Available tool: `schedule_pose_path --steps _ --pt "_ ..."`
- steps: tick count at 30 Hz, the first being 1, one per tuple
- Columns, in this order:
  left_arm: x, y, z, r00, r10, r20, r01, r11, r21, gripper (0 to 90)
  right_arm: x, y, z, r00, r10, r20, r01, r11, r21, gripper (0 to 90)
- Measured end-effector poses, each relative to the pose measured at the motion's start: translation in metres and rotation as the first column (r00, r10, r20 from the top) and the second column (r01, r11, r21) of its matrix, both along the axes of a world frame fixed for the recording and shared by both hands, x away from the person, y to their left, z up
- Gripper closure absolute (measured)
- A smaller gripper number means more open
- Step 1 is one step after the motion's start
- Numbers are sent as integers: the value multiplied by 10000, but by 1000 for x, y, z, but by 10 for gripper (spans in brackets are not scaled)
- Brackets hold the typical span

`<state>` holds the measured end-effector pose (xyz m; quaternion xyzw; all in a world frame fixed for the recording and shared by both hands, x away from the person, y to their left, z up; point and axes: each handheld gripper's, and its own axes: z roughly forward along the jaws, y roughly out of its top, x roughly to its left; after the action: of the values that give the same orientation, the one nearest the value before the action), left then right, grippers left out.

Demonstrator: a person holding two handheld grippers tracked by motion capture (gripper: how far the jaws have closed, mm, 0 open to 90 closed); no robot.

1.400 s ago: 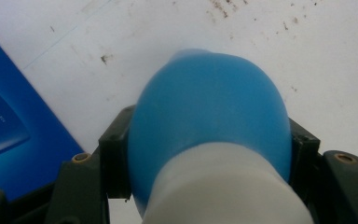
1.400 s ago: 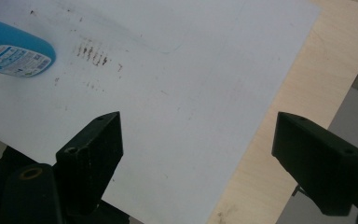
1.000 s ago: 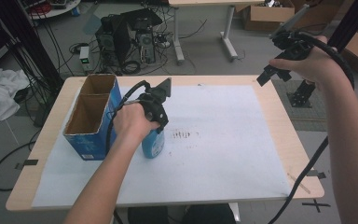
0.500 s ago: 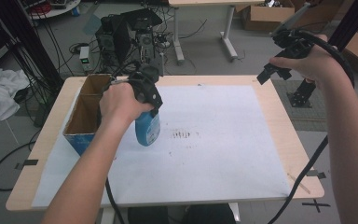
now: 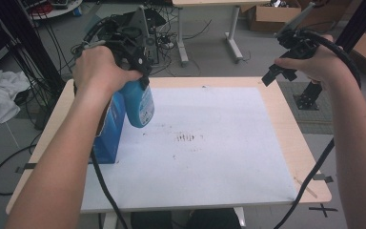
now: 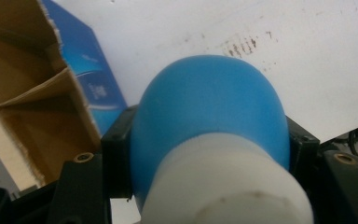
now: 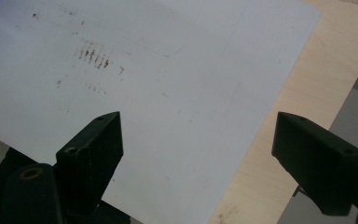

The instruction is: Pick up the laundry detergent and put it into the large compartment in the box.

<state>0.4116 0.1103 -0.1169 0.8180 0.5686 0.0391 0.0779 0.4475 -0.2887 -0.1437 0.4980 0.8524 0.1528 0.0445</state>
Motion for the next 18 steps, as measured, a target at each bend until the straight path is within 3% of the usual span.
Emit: schedule_pose_path --steps 4,9,13,17,18 --pt "0 17 12 9976 679 119 -677 9976 -174 380 1 0 0 10000 2 11 -2 10000 -9 164" --pt "1 46 21 9880 1541 109 -1539 9879 -181 381 1 0 0 10000 26 33 -26 10000 -36 164" --pt "-1 70 26 9744 2237 209 -2234 9746 -168 381 1 0 0 10000 25 46 -25 10000 -26 165" --pt "-3 96 27 9543 2971 324 -2969 9548 -107 381 2 -1 0 10000 14 19 -14 10000 -41 164" --pt "-3 96 27 9543 2971 324 -2969 9548 -107 381 2 -1 0 10000 -26 3 26 10000 -34 165"
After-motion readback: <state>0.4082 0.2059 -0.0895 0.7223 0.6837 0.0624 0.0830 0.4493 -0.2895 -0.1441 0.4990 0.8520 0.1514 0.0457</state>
